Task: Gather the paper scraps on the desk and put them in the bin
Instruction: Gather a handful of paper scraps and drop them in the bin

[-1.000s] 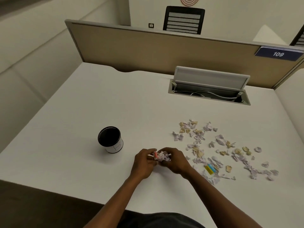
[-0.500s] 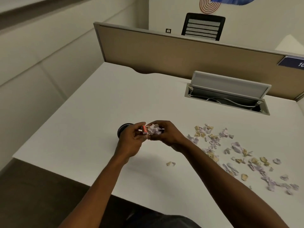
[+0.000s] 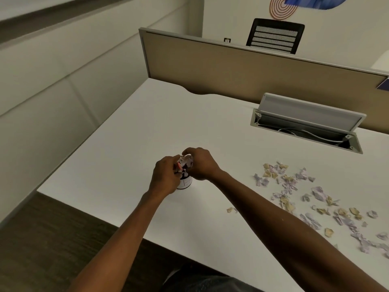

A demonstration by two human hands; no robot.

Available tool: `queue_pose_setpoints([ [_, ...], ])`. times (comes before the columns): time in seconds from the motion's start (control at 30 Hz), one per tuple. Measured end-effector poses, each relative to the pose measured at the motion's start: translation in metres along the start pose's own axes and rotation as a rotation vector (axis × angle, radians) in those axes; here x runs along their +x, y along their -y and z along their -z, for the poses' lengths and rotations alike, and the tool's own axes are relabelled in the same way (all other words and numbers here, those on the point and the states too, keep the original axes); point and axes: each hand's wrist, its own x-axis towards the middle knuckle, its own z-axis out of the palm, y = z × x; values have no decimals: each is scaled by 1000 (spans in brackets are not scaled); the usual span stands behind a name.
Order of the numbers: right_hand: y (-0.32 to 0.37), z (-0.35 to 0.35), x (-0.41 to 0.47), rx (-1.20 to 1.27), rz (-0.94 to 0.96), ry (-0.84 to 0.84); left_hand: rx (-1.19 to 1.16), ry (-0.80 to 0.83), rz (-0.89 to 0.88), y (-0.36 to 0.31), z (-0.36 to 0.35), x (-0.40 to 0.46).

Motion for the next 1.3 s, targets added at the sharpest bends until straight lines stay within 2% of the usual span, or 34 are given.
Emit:
queue_pose_setpoints([
  [0.2, 3, -1, 2, -94, 23, 18, -46, -56, -52, 9, -2, -1],
  [0.37, 5, -3, -3, -63, 53, 13, -101, -126, -63, 19, -3, -5],
  [0.47, 2, -1, -8, 24, 49, -51, -131, -141, -101, 18, -3, -9],
  [0.57, -12, 2, -19, 145, 11, -187, -140, -174, -192, 10, -8, -19],
  [0.63, -30, 1, -34, 191, -35, -291, -161, -149, -287, 3, -20, -32],
  [0.77, -80, -7, -83, 245, -187, -419, -162, 103, -381, -2, -63, -59],
  [0.93, -144, -15, -161, 248, -462, -555, 22, 206, -252, 11, -106, -56],
  [1.07, -183, -5, -218, 73, -641, -690, 119, 232, -201, 17, -122, -47],
  [1.13, -197, -2, -239, 8, -712, -681, 119, 220, -175, 15, -130, -48],
  [1.3, -210, -12, -253, -43, -776, -498, 71, 270, -215, -5, -157, -66],
])
